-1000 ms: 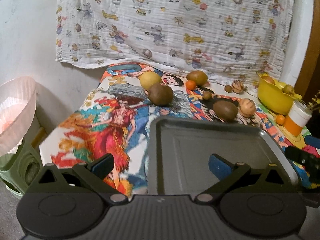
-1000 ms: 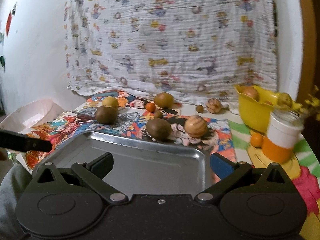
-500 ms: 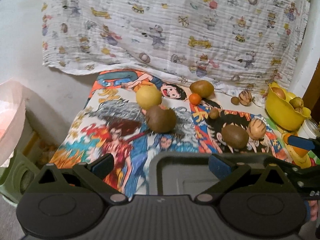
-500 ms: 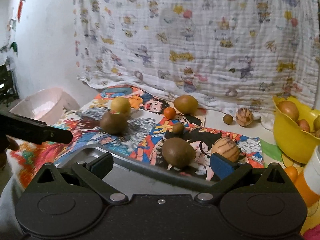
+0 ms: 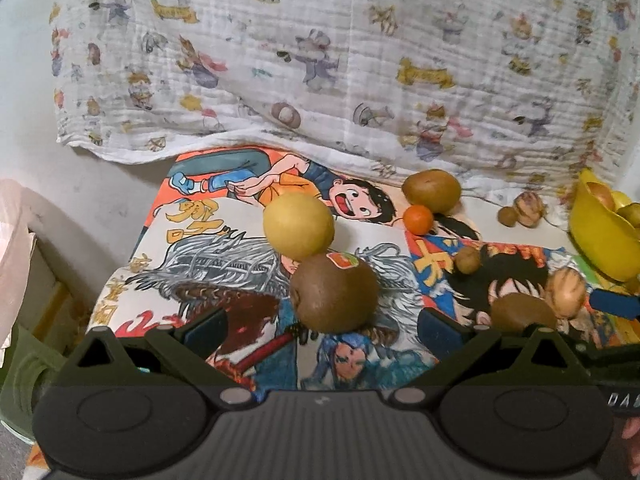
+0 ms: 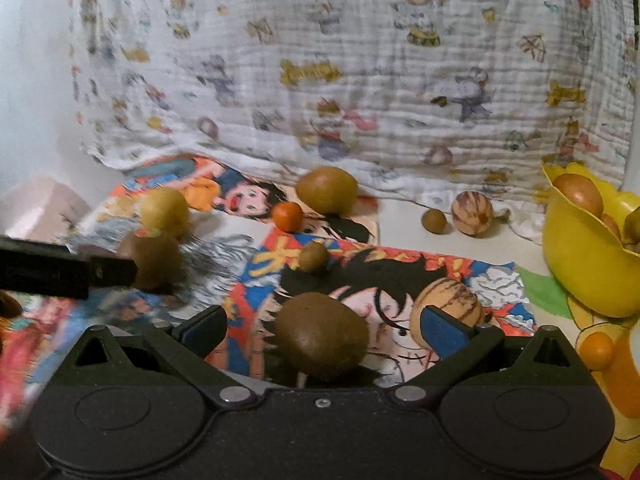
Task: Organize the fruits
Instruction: 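Close the left tool on the stickered kiwi while the right tool grasps another kiwi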
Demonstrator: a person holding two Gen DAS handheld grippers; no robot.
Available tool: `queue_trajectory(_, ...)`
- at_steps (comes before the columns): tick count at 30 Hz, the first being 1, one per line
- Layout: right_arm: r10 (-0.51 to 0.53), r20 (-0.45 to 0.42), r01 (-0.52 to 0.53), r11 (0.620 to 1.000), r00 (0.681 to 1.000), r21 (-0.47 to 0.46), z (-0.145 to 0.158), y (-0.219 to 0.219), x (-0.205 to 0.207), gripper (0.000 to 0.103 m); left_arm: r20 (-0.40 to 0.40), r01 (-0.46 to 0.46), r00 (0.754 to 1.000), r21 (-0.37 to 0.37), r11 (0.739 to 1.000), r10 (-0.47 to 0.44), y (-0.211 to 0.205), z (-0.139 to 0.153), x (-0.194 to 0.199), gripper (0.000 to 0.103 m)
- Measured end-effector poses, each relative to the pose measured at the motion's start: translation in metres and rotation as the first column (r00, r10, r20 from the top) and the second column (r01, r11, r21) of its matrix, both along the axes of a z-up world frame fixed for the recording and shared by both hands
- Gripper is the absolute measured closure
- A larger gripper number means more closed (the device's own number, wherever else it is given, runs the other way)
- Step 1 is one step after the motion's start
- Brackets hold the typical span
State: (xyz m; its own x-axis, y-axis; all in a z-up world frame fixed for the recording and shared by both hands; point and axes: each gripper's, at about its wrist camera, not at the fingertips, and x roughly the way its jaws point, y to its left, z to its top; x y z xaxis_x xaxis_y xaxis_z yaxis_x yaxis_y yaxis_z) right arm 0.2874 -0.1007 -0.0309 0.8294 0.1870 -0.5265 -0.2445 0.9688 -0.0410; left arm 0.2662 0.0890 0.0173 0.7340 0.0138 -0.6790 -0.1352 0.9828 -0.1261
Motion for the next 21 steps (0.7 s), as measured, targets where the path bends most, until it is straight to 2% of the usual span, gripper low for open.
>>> queue_trajectory(5,-0.002,-0.013,0.002,1.0,1.0,0.012,-0.008,0.004,0.008,0.002,-0.013,-0.004,1.0,-0.022,1.0,0.004,0.003,-0.013,0.017,0.001)
queue_trajectory(9,-0.015,-0.031,0.014,1.0,0.999,-0.017,-0.015,0.01,0.015,0.008,-0.035,0.001,0.999,-0.026,1.0,-0.002,0.002,-0.023,0.027,0.001)
queue_trajectory(13,-0.025,-0.058,0.024,1.0,0.998,-0.019,-0.021,0.011,0.021,0.013,-0.025,0.016,1.0,-0.017,1.0,-0.017,0.0,-0.027,0.033,0.002)
queue_trajectory(21,-0.017,-0.09,0.016,1.0,0.996,-0.008,-0.03,0.013,0.03,0.024,-0.012,0.047,0.999,0.01,0.999,-0.047,-0.004,-0.038,0.041,0.013)
